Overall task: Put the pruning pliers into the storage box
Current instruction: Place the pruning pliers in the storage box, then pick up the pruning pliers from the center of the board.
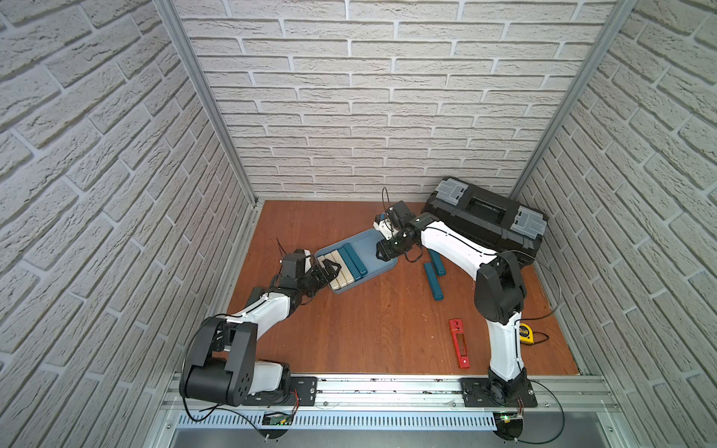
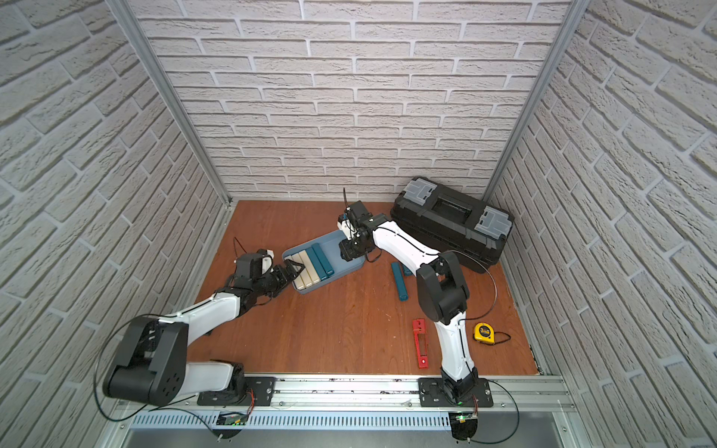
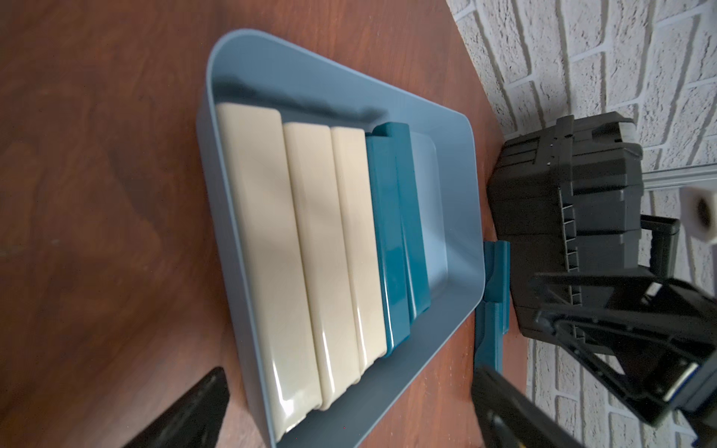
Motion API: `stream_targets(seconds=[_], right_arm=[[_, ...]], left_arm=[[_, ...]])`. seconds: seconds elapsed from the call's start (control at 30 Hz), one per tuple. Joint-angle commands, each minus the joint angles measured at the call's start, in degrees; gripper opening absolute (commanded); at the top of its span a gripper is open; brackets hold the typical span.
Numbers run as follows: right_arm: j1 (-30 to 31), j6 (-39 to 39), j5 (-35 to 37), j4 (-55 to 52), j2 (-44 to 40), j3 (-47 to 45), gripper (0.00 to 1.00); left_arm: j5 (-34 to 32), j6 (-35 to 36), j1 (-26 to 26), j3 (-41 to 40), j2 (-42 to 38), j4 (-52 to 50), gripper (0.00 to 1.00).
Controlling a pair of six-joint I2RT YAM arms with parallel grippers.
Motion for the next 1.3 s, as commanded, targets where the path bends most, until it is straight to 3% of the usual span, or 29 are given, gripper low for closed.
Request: stream_targets(seconds=[0.0,0.33,0.57,0.93,1.27], right_arm=[[-1.78,1.22,5.91,-1.89,-6.68,-6.27,0.55],[-3.28,6.88,9.52,-0.26,-20.58,-24.81,0.56],[-3.59,9.74,12.29,1.1,-27.94,-34.92,0.58],[-5.56,10.26,12.16,3.78,-28.79,-42.5,0.59],[-7.71,8.6,11.1,5.79,-25.84,-42.63,0.59]], left_arm=[[-0.36,3.04,1.36,0.06,-3.64,-4.9,0.98],[5.12,3.66,0.82,0.74,-7.62,-13.09,0.98],[8.08,4.4,-0.34,0.21,-8.23,-13.46,0.98],[9.01,4.14,-4.35,-0.55,-8.89,-13.83,0.98],[8.03,3.21,-5.6,-2.51,-11.88,-13.66,0.98]])
